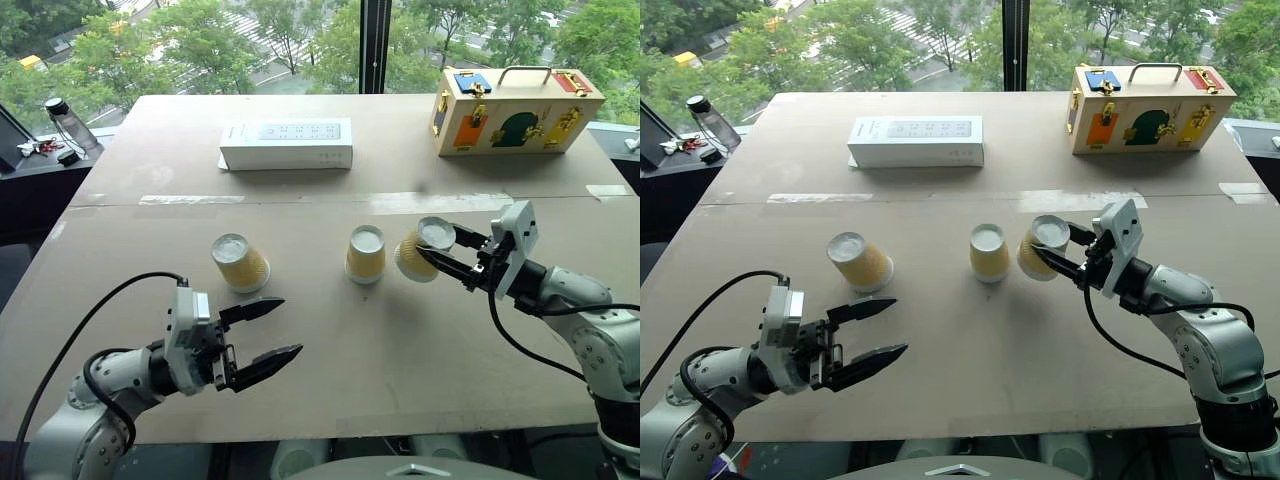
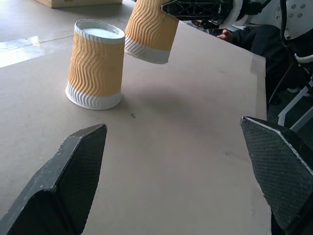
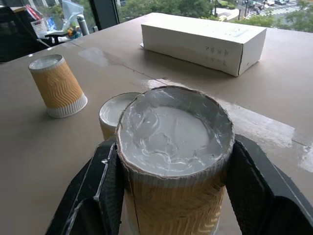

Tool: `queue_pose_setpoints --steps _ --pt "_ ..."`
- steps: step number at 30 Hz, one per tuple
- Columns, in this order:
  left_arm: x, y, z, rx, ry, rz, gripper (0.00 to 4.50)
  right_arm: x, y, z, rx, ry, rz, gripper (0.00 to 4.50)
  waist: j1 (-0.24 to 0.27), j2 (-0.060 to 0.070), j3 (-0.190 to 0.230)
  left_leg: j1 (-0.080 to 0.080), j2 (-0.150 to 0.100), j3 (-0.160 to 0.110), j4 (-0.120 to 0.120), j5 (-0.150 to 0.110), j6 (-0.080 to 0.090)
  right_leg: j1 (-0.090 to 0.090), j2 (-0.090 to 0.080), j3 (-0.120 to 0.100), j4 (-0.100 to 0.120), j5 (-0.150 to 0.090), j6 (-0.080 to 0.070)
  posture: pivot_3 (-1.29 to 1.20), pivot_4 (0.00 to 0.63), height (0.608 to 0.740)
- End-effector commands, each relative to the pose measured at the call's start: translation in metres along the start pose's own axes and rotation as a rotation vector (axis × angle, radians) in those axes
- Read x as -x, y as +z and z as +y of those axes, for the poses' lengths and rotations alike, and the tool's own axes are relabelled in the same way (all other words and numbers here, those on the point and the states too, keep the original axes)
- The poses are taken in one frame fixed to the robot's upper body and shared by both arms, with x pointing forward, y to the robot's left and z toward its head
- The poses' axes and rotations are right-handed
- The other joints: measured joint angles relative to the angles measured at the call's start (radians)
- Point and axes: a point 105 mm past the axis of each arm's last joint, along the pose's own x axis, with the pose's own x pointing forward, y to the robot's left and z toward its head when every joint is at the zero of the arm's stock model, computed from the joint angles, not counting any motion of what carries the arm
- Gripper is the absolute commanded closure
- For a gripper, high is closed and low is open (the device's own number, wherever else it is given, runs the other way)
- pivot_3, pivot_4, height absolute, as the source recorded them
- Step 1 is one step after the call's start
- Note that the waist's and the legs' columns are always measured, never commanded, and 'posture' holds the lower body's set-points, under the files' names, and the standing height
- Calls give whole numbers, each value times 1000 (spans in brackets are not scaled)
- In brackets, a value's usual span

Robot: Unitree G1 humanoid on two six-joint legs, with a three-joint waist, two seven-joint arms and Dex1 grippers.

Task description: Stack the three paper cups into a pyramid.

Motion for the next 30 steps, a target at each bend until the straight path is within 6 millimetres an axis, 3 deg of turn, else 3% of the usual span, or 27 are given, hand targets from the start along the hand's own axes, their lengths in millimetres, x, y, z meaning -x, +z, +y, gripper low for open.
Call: queue_pose_setpoints --steps 1,9,22,28,30 --pt "8 7 -4 -21 -6 -17 0 -2 -1 -4 64 -13 15 2376 -1 -1 0 0 0 0 0 0 0 0 0 0 0 0 0 0 150 740" --pt "11 3 -7 -16 26 -19 0 -12 -9 -9 75 -30 20 2376 -3 -1 1 0 0 -1 0 0 0 0 0 -1 0 1 2 0 150 740" --pt "15 -1 -4 -15 81 -16 0 -27 -17 2 59 9 24 2376 -3 -1 1 0 0 0 0 0 0 0 -1 -1 0 0 0 0 150 740" --pt "17 -1 2 -20 129 -29 0 -23 -18 -2 83 -12 26 74 -3 -1 1 0 0 0 0 0 0 0 -1 -1 0 0 0 0 150 740" --pt "20 -1 10 -31 193 -32 0 -19 -11 -4 103 -18 -1 74 -3 -1 1 0 0 -1 0 0 0 0 -1 -1 0 0 0 0 150 740"
